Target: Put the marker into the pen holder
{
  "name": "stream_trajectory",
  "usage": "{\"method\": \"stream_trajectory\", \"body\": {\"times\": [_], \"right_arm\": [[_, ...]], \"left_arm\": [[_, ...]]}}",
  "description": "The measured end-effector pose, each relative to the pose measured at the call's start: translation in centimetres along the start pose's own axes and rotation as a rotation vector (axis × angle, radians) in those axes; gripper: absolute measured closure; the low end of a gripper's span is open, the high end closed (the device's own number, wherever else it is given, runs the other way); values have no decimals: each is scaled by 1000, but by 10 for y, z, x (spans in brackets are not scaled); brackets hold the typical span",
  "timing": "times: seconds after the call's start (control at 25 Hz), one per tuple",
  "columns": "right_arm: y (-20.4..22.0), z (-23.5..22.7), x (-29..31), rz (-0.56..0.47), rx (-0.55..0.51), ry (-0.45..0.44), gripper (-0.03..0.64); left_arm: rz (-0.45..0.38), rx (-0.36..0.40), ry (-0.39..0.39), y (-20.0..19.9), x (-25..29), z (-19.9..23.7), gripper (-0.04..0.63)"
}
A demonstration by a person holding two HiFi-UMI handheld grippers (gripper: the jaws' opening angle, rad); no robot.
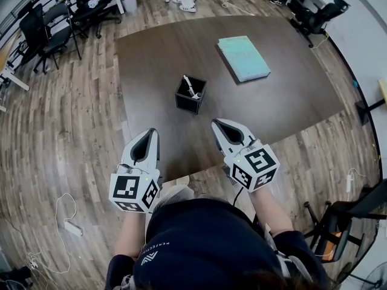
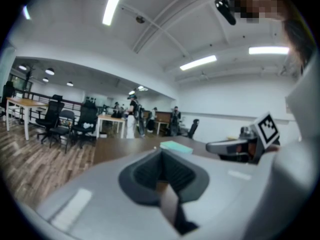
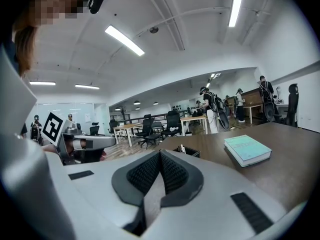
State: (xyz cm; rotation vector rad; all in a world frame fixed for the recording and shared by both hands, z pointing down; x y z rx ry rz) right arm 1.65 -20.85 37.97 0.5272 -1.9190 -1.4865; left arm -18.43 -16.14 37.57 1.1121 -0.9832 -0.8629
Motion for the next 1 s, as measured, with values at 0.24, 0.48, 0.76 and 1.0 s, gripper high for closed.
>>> {"method": "stream_trajectory", "body": {"times": [0.24, 0.48, 0.76, 1.0], "right_arm": [[3, 6, 1, 3, 13, 0, 618], [6, 7, -3, 11, 24, -1, 618], [6, 10, -1, 22, 19, -8, 618], [7, 10, 3, 31, 15, -10, 618]], "left_arm": [[12, -7, -6, 6, -6, 5, 589], [25, -7, -4, 9, -6, 5, 589], [30, -10, -1, 10, -7, 7, 589], [37, -9, 3, 11, -5, 10, 589]]}}
Point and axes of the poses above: the fingertips, and each gripper's own axes: x forward along the fingers, z to its left, y out of its underside, the point moved 5 cm from there along -x, backward along the fingers
